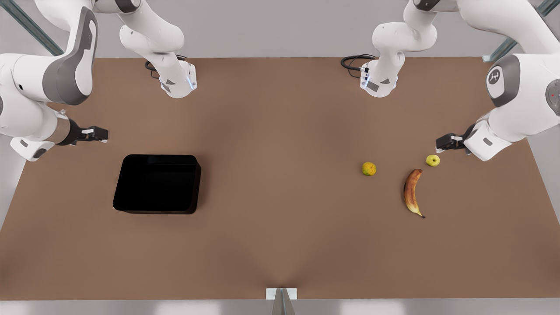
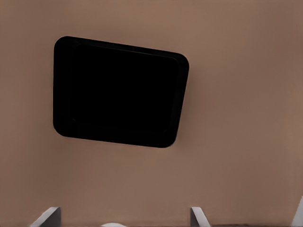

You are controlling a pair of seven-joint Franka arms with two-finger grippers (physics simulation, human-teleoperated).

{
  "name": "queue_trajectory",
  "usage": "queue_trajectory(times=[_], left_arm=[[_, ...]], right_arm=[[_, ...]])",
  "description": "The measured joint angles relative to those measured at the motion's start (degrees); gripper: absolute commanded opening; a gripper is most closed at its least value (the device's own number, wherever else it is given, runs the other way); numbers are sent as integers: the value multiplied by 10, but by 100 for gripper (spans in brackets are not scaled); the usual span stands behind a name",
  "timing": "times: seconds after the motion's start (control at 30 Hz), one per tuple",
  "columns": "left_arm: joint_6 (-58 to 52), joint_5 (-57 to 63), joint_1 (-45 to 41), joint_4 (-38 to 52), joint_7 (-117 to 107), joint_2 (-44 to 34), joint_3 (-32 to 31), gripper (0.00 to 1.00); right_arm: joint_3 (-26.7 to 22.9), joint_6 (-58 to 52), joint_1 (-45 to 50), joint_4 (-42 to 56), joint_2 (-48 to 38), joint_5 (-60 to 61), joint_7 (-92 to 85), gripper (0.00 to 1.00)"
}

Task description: Place the storage box in the middle with the right arm, and place the apple in the storage box with the left arm

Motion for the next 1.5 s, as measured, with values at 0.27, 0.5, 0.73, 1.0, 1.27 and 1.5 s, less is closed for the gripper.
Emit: queue_trajectory(times=[0.27, 0.5, 0.73, 1.0, 1.27, 1.5], left_arm=[[-45, -30, 0, -47, -215, 9, 76, 100], [125, -266, -41, -272, -502, 19, 229, 100], [133, -550, -40, -424, -482, 55, 335, 100], [39, -669, 14, -419, -377, 147, 360, 100], [14, -691, 59, -421, -302, 207, 360, 100], [12, -723, 83, -434, -242, 266, 357, 100]], right_arm=[[-24, 227, -26, -213, 1, 5, 2, 100], [-96, 458, -37, -381, 23, 34, -32, 100], [-106, 566, -33, -434, 76, 68, -57, 100], [-104, 567, -27, -413, 141, 84, -57, 100], [-98, 562, -27, -411, 149, 80, -69, 44], [-98, 558, -28, -410, 159, 79, -88, 33]])
